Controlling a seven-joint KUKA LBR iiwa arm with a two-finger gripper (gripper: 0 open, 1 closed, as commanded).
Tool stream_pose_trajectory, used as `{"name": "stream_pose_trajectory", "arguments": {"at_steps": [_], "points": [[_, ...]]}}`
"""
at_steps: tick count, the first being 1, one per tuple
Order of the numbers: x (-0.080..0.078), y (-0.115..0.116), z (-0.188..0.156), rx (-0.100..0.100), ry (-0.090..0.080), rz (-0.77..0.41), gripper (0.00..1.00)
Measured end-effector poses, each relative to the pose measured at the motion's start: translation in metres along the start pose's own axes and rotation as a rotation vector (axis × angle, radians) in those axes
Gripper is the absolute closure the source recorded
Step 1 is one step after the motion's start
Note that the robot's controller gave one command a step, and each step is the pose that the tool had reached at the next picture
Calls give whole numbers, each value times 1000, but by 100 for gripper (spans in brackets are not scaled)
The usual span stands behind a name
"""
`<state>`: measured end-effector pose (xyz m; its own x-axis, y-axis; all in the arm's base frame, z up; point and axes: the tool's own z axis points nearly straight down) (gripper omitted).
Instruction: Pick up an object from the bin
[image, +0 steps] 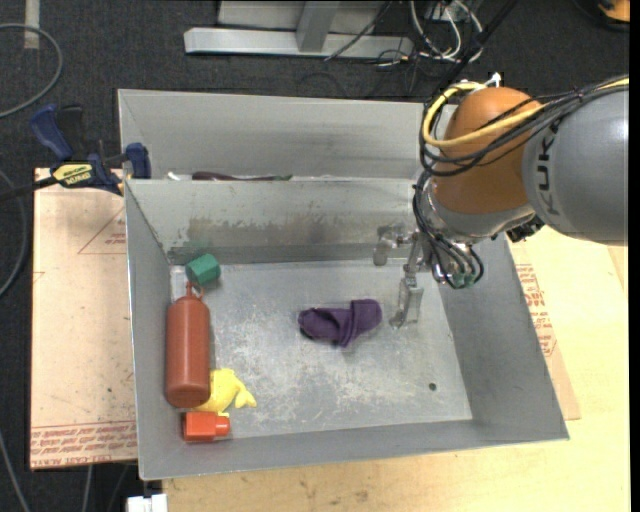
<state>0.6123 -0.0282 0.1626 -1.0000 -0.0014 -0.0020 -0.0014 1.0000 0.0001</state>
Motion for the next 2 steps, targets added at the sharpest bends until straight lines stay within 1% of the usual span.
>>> {"name": "stream_pose_trajectory", "arguments": {"at_steps": [1,2], "points": [[0,3,13,1,-7,-49,0],[5,31,67,1,-7,-115,0]]}}
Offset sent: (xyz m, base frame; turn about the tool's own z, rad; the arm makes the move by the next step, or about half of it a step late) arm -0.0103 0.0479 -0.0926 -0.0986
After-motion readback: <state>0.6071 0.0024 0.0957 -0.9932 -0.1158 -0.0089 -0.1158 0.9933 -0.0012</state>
